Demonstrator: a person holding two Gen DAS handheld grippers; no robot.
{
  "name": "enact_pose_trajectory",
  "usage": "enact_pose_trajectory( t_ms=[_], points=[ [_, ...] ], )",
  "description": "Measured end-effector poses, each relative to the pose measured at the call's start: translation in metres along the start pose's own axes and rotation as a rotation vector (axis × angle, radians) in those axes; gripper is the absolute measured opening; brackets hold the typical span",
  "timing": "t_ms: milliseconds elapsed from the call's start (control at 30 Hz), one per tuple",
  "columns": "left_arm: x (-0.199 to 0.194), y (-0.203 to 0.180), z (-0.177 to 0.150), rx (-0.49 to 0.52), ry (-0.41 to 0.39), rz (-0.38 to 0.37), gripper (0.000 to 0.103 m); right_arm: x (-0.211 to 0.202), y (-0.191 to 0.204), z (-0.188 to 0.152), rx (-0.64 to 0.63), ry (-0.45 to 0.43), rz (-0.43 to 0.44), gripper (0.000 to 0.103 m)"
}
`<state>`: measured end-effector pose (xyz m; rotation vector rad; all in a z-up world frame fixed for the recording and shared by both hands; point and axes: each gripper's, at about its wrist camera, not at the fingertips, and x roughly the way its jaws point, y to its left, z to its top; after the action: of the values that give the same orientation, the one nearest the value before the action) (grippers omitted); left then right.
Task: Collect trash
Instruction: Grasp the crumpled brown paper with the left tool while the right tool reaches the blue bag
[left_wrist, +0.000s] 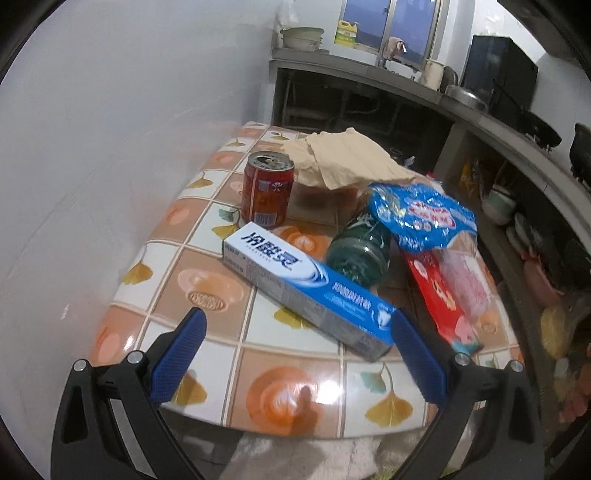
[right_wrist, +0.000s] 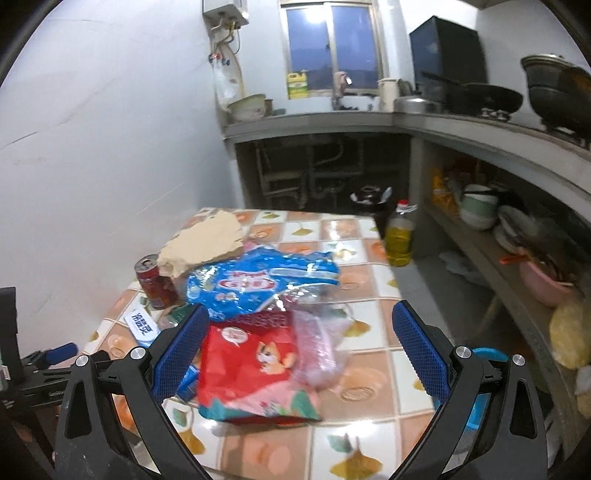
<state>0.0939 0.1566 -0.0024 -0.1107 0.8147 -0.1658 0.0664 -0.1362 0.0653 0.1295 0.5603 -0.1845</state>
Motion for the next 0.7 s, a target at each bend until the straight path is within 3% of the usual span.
enact_pose_trajectory(
  t_ms=[233,400,567,700],
  points=[
    [0.024,0.010,0.020,-0.031,0.008,-0.117,0.098,0.025,0.006,0.010,0.001,0.074,0.040,0.095],
    [0.022,0.015,0.064,-0.037,-0.105,-0.212,0.098,0.044,0.011,0.011,0.001,0.128,0.069,0.095],
    [0.026,-0.001,0.115,0.098,-0.208,-0.266,0.098,0.059,0.023,0.014,0.019,0.171,0.133,0.095],
    [0.055,-0.018,0.161,0.221,-0.179,-0.298,0.098,0.070,0.029,0.014,0.033,0.197,0.166,0.095]
  ],
)
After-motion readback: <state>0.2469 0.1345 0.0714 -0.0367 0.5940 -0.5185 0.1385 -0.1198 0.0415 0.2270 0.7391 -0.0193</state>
